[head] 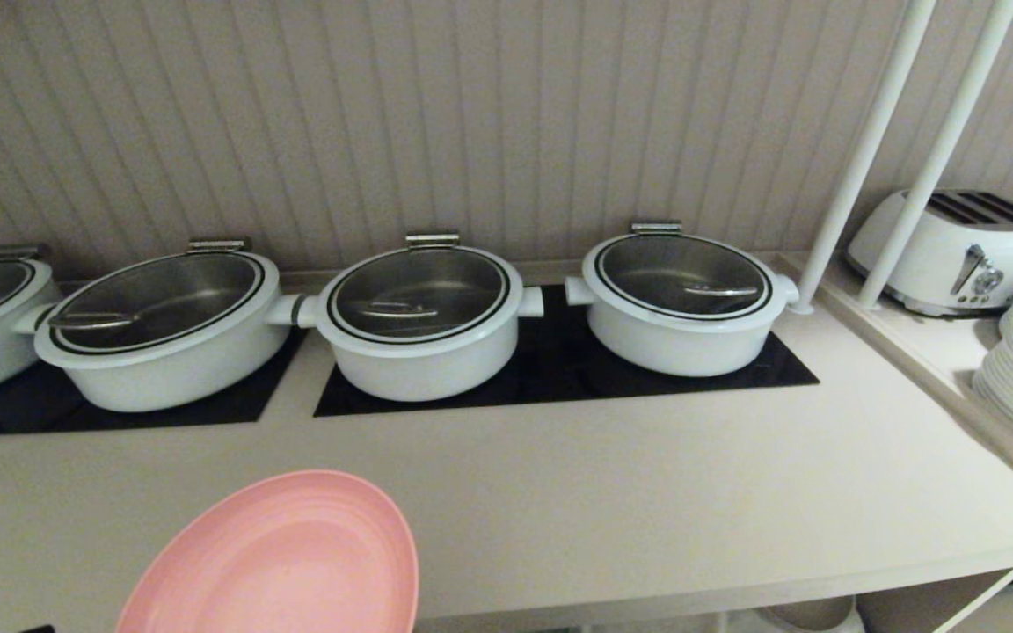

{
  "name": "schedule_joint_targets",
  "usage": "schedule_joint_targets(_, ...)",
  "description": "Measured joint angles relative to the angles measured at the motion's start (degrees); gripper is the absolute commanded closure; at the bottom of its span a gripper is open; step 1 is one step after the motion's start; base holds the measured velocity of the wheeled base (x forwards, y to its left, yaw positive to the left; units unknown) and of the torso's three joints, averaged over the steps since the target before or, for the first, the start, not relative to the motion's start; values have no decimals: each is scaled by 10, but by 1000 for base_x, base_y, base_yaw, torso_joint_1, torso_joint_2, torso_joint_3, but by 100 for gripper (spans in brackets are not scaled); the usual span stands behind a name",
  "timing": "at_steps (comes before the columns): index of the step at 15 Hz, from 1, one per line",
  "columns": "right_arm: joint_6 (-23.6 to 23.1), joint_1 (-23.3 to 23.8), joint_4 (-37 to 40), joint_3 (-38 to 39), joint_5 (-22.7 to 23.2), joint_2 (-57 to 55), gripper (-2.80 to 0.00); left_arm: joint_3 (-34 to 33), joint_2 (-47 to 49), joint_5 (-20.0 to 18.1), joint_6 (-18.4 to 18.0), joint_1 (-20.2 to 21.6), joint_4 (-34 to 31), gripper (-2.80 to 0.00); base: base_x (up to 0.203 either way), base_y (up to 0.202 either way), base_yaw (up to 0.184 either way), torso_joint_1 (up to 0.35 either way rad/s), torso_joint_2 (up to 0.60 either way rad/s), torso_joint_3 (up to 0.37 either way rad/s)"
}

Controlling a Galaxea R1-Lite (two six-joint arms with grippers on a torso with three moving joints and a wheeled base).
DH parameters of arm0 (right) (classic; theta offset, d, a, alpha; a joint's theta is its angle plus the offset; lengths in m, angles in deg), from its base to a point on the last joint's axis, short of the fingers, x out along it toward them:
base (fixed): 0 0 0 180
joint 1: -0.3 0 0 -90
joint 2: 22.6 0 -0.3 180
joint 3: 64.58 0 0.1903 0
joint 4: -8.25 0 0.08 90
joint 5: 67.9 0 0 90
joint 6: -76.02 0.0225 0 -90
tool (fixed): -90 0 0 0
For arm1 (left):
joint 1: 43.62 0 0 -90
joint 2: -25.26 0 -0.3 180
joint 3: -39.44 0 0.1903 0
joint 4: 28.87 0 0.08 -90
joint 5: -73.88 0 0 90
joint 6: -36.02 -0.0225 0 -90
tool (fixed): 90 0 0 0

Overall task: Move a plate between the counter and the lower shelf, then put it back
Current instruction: Put the plate in the cupboard

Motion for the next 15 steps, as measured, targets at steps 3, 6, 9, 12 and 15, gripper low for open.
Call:
schedule_joint_targets(3, 0, 0, 0, 0, 0, 0, 0, 0, 0, -2, 0, 0, 0, 0, 0, 0, 0, 0, 0, 0)
schedule_joint_targets(6, 0, 0, 0, 0, 0, 0, 0, -1, 0, -4, 0, -1, 0, 0, 0, 0, 0, 0, 0, 0)
schedule_joint_targets(9, 0, 0, 0, 0, 0, 0, 0, -1, 1, -5, 0, -1, 0, 0, 0, 0, 0, 0, 0, 0)
schedule_joint_targets(12, 0, 0, 0, 0, 0, 0, 0, -1, 2, -5, 0, -2, 1, 0, 0, 0, 0, 0, 0, 0)
schedule_joint_targets(15, 0, 0, 0, 0, 0, 0, 0, 0, 5, -5, 0, -3, 1, 0, 0, 0, 0, 0, 0, 0)
